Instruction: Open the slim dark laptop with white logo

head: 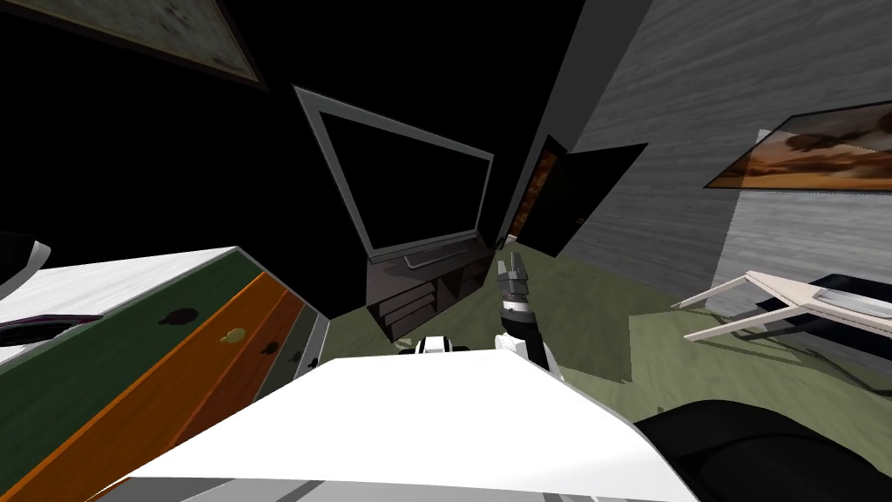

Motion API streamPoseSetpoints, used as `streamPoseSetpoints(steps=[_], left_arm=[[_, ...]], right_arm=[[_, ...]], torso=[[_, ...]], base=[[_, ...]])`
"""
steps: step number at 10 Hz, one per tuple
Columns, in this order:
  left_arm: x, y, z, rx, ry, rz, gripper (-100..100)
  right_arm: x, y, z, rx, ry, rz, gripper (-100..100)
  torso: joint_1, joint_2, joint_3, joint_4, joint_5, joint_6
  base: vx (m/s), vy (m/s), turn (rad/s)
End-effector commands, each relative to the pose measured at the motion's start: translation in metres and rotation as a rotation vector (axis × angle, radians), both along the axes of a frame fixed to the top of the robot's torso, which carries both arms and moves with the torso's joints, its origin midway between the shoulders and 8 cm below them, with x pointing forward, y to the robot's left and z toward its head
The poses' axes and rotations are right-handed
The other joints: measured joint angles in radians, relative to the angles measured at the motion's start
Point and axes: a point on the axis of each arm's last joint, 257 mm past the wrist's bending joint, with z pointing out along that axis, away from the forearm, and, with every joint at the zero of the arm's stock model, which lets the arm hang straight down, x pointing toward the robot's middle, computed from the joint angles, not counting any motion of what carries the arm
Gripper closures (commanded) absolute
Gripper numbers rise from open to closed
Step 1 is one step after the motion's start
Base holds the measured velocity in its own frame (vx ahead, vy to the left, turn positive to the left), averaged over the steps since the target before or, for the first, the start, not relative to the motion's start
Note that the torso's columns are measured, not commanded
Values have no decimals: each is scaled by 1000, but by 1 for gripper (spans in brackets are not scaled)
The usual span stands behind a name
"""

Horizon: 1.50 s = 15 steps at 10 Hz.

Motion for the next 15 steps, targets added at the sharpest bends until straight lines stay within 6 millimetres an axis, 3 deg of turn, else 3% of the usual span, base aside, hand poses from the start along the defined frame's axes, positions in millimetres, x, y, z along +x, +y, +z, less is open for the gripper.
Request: streamPoseSetpoints(steps=[1,2,5,6,10,13,15], left_arm=[[33,-3,-1,-29,-51,-48,-100],[33,-3,-2,-30,-51,-49,-100],[78,-10,2,-74,-123,-118,-100],[78,-10,2,-76,-124,-118,-100],[139,-27,13,-138,-217,-212,-100],[155,-33,16,-161,-240,-237,-100],[183,-45,24,-197,-282,-284,-100]], right_arm=[[0,0,0,0,0,0,0],[0,0,0,0,0,0,0],[0,0,0,0,0,0,0],[0,0,0,0,0,0,0],[0,0,0,0,0,0,0],[0,0,0,0,0,0,0],[0,0,0,0,0,0,0]], torso=[[0,0,0,0,0,0],[0,0,0,0,-1,-1],[-1,1,1,1,-1,-3],[0,1,1,1,-1,-2],[-1,1,0,1,-1,-2],[-1,1,1,1,-1,-1],[-1,1,1,1,-1,-2]], base=[[11,36,114],[14,25,35],[24,36,106],[17,31,39],[26,39,111],[17,26,57],[22,27,98]])
